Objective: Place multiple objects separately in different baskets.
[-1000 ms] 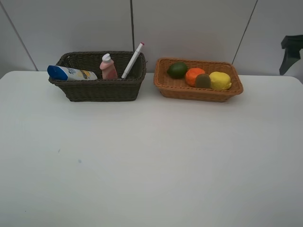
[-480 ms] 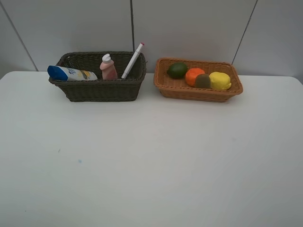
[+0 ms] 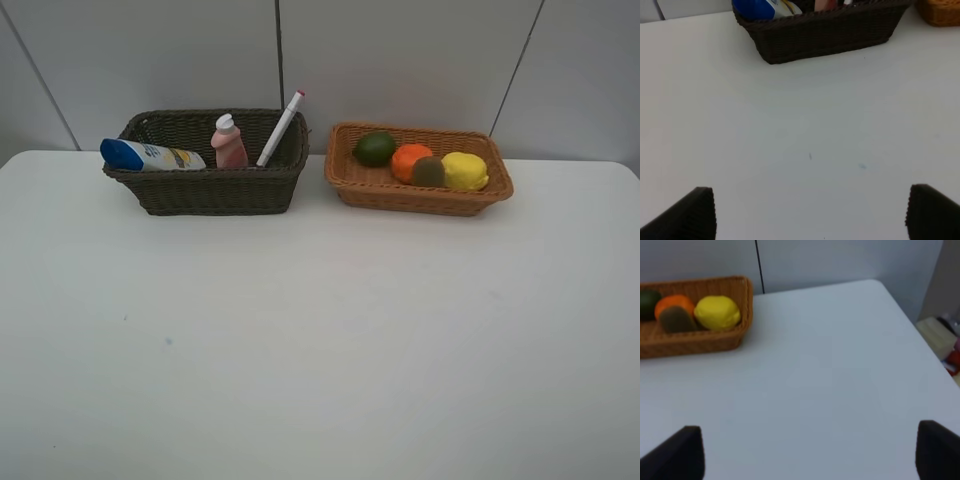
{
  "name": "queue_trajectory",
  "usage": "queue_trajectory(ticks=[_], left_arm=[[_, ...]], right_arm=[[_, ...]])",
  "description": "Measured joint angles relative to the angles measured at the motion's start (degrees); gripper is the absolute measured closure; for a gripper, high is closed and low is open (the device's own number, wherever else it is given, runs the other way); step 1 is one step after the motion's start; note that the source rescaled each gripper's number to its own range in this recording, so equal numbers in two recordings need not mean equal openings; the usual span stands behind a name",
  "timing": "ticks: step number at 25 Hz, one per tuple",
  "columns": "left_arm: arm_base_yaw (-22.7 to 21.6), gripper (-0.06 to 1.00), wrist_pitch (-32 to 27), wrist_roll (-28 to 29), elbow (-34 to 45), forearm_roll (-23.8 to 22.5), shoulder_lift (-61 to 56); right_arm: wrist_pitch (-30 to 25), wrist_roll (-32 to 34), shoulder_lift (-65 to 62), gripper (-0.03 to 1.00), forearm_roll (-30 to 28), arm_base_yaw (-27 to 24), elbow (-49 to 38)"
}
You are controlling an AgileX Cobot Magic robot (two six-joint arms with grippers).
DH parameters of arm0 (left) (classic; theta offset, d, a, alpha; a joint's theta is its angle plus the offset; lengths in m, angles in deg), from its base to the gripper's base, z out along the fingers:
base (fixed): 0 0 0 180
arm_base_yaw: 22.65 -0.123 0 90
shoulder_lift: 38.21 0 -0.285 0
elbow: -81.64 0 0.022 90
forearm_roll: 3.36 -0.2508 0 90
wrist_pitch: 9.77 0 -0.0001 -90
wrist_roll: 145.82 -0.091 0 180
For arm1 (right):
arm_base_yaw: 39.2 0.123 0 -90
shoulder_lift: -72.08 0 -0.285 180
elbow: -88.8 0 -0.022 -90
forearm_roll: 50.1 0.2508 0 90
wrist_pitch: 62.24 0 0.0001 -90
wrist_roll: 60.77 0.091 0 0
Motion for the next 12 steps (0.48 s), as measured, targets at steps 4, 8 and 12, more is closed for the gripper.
queue_trajectory(ticks=[4,8,12], left_arm=[[0.0,-0.06,0.0,0.0,0.0,0.0,0.0],[0.0,-0.06,0.0,0.0,0.0,0.0,0.0],[0.0,-0.06,0.0,0.0,0.0,0.0,0.0]], right_arm=[[2.71,-0.69,-0.05,-0.03,0.32,0.0,-1.92],[3.2,-0.69,-0.05,-0.03,0.25,0.0,-2.16],[3.36,-0.69,-0.05,-0.03,0.09,0.0,-2.33]])
